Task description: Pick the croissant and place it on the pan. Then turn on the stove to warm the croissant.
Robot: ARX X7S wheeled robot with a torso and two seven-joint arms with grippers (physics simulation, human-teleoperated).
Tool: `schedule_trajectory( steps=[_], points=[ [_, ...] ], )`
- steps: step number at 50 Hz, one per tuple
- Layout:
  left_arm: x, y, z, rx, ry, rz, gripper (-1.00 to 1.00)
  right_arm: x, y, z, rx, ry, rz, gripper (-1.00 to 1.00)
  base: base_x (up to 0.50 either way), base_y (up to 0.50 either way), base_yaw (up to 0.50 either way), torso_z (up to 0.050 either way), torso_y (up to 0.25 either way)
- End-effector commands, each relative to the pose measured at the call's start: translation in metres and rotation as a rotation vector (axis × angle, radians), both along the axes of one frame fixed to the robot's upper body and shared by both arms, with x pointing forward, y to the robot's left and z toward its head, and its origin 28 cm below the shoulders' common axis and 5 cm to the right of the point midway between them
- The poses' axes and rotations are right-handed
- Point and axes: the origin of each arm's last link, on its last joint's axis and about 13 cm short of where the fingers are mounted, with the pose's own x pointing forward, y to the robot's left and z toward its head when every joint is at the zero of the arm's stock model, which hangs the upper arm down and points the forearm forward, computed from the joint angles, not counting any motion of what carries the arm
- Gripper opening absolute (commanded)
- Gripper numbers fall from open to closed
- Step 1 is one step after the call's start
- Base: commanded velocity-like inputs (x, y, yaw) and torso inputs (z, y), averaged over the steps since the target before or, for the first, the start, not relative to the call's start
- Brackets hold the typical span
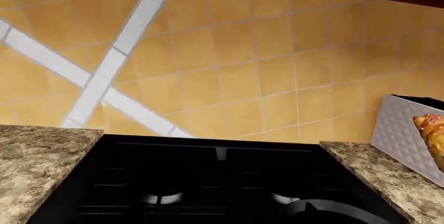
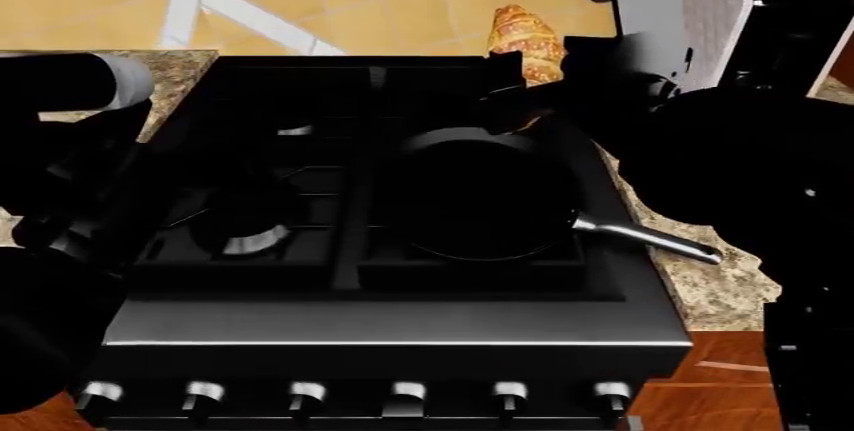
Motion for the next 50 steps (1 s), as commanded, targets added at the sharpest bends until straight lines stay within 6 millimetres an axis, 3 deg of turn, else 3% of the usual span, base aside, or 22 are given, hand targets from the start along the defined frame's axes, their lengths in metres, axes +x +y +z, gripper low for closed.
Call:
schedule_trajectory(
  steps=[1, 10, 28, 50],
  points=[
    [0.001, 0.0, -0.001, 0.003, 0.005, 0.0, 1.0, 0.003, -0.001, 0.002, 0.01, -0.018, 0.006, -1.0, 0.0, 0.0, 0.0, 0.0, 0.0],
    [0.001, 0.0, -0.003, 0.003, 0.01, 0.0, 1.0, 0.01, 0.0, 0.006, 0.004, -0.015, 0.007, -1.0, 0.0, 0.0, 0.0, 0.0, 0.0],
    [0.003, 0.0, -0.005, 0.002, 0.021, 0.004, 1.0, 0.049, -0.002, 0.034, 0.012, 0.107, 0.037, -1.0, 0.0, 0.0, 0.0, 0.0, 0.0],
    [0.0, -0.001, -0.007, 0.003, 0.028, -0.005, 1.0, 0.098, -0.001, 0.009, 0.006, 0.349, 0.073, -1.0, 0.0, 0.0, 0.0, 0.0, 0.0]
  ],
)
